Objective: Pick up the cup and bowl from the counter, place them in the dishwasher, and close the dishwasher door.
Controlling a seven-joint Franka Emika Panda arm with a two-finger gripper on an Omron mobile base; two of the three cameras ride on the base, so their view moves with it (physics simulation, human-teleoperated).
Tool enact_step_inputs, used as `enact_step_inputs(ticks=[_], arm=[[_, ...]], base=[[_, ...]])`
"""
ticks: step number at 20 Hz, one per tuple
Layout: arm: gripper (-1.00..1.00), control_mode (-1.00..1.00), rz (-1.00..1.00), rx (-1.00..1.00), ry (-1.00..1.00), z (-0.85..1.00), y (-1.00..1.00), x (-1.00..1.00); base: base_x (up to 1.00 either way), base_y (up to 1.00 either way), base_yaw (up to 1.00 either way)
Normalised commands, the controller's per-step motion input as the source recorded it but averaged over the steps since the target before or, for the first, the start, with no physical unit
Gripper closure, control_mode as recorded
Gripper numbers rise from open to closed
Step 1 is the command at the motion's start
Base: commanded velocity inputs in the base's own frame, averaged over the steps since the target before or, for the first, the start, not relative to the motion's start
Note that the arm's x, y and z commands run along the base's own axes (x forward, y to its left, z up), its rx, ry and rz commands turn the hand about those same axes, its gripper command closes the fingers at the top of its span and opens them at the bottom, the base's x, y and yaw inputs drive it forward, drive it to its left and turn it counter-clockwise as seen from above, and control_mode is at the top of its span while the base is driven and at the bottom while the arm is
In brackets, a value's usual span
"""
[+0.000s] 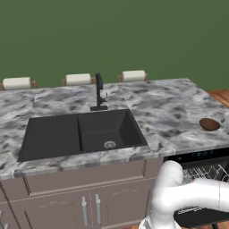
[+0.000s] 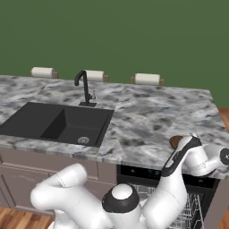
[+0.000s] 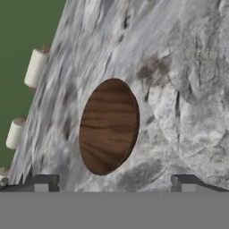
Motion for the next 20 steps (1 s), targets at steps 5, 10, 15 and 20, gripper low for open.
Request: enact_step_inputs(ticks=[5, 10, 15, 20], arm=[[-1.0, -1.0, 0.0, 0.0, 0.01, -0.41, 0.0, 0.3], [-1.0, -1.0, 0.0, 0.0, 0.0, -0.28, -0.01, 0.35], [-1.0, -1.0, 0.0, 0.0, 0.0, -0.17, -0.05, 0.42], [-1.0, -1.0, 0.0, 0.0, 0.01, -0.36, -0.01, 0.36]], base=[[0.0, 0.0, 0.0], [0.0, 0.0, 0.0], [0.0, 0.0, 0.0], [0.0, 0.0, 0.0]])
